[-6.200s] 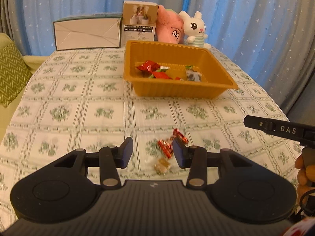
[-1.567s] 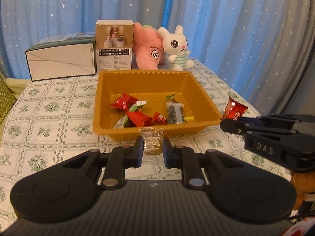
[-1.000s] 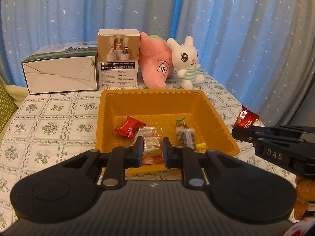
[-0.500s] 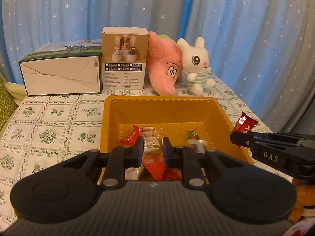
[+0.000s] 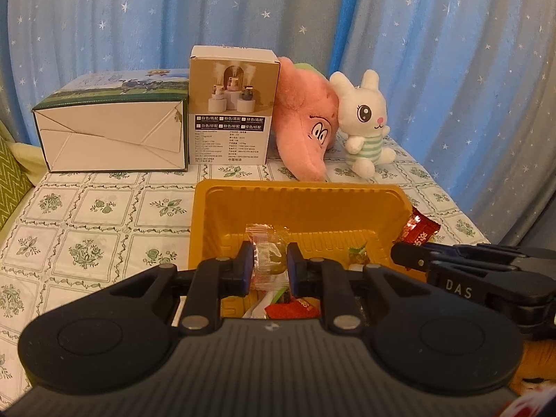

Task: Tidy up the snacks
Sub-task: 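Carry the red candy and clear packet over the orange tray with both tools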

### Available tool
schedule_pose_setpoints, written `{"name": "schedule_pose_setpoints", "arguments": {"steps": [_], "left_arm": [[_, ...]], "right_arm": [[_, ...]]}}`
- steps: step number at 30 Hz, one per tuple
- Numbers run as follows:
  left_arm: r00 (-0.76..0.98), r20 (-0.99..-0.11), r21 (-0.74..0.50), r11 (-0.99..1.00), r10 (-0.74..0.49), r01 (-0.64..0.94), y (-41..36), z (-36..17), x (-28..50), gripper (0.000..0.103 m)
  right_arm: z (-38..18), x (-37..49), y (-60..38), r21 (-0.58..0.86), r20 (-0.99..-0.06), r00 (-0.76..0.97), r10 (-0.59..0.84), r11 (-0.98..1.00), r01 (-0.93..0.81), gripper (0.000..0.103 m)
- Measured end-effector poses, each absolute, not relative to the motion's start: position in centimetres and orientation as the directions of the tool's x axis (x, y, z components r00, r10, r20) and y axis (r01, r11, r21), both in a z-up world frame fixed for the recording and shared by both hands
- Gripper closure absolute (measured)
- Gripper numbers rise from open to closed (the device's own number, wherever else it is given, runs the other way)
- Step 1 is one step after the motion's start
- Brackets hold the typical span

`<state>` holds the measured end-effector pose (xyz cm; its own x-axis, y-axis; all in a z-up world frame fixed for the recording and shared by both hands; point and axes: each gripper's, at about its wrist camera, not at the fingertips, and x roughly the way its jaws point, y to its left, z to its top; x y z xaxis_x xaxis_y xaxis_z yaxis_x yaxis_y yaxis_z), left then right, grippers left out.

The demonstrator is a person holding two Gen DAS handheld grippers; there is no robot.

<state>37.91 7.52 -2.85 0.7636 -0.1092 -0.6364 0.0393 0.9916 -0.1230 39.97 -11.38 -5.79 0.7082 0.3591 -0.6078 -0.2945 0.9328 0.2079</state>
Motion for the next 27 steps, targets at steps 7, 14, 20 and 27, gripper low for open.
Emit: {"name": "schedule_pose_setpoints", "arguments": {"steps": [7, 14, 20, 27], "left_arm": [[0.760, -0.639, -0.131, 0.990, -0.117, 0.042, 7.7, -3.4, 38.6, 0.085], [0.761, -0.640, -0.115, 0.993, -0.105, 0.040, 7.8, -3.7, 39.2, 0.085], [0.758, -0.644, -0.109, 0.993, -0.106, 0.047, 7.7, -4.0, 39.5, 0.085], [0.756, -0.643, -0.126, 0.991, -0.121, 0.051, 8.0, -4.2, 40.1, 0.077]], "right_arm": [[-6.3, 40.8, -10.9, 0.212, -0.615, 0.701, 0.361, 0.932, -0.294, 0.087], [-6.6, 41.1, -11.1, 0.212, -0.622, 0.698, 0.357, 0.934, -0.288, 0.087], [-6.7, 41.2, -11.0, 0.214, -0.621, 0.698, 0.358, 0.933, -0.288, 0.087], [-6.8, 41.4, -11.2, 0.208, -0.622, 0.699, 0.352, 0.935, -0.287, 0.087]]}}
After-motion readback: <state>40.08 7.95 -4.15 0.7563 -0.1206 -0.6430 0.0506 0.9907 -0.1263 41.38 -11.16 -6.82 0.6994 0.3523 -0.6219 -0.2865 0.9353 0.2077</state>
